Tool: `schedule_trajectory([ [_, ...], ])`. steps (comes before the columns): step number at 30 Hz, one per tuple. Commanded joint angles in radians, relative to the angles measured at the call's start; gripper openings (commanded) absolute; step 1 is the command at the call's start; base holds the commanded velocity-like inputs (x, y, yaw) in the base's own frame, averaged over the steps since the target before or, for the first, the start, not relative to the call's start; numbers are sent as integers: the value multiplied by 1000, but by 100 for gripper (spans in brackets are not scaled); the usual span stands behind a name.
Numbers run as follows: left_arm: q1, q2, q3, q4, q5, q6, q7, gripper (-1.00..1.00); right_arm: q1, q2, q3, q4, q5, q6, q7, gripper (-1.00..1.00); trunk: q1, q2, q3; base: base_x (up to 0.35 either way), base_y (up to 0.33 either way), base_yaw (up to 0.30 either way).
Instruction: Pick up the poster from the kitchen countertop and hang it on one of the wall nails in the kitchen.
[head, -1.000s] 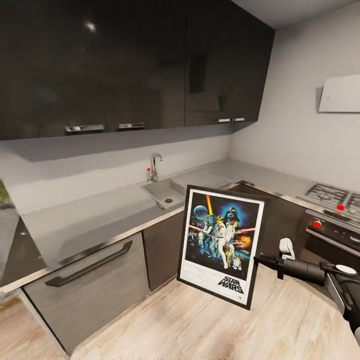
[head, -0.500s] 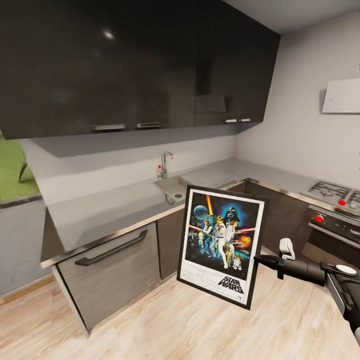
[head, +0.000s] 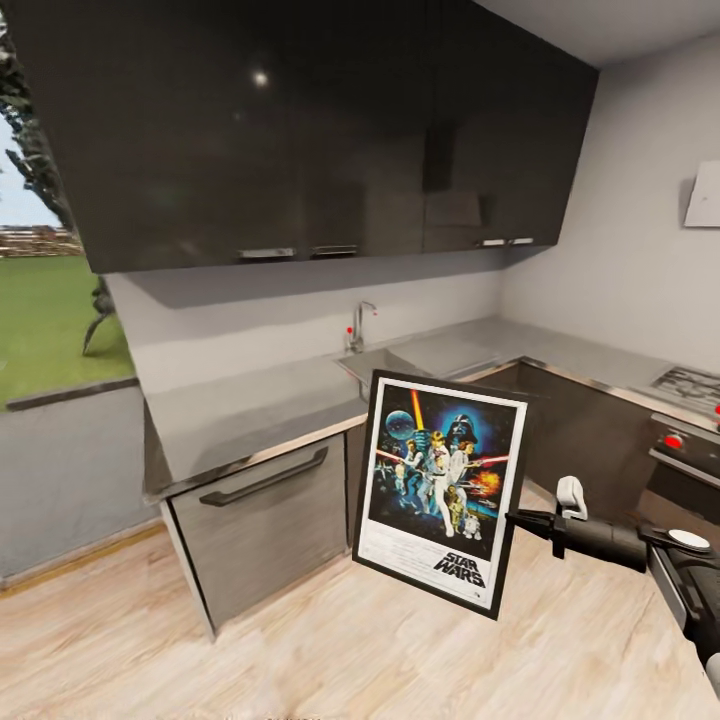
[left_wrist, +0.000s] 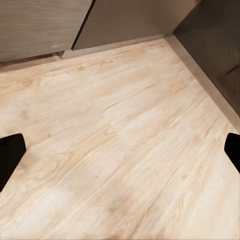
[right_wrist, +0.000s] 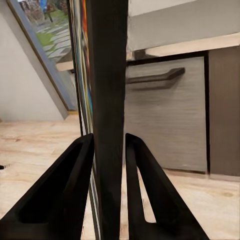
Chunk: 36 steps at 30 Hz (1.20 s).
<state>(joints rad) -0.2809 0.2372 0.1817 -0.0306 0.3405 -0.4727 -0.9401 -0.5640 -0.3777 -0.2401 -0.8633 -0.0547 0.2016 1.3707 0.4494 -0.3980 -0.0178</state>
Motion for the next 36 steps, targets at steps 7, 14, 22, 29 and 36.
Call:
schedule_trajectory([
  [7, -1, 0, 8, 2, -6, -3, -3, 100, -1, 1, -1, 0, -3, 12, 4, -100, 1, -2, -2, -5, 254, 286],
  [14, -1, 0, 9, 2, -6, -3, -3, 100, -1, 2, -1, 0, -4, 13, -22, -100, 1, -2, -2, 0, 286, 290],
  [22, -1, 2, 9, 3, -6, -3, -3, 100, -1, 2, -1, 0, -4, 12, -27, -100, 1, -2, -2, -46, 289, 290],
  [29, -1, 2, 9, 3, -6, -3, -3, 100, -1, 2, -1, 0, -4, 12, -27, -100, 1, -2, -2, -112, 290, 290],
  [36, -1, 2, 9, 3, -6, -3, -3, 100, -1, 2, 0, 0, -3, 12, -27, -100, 1, -2, -2, -130, 290, 290],
])
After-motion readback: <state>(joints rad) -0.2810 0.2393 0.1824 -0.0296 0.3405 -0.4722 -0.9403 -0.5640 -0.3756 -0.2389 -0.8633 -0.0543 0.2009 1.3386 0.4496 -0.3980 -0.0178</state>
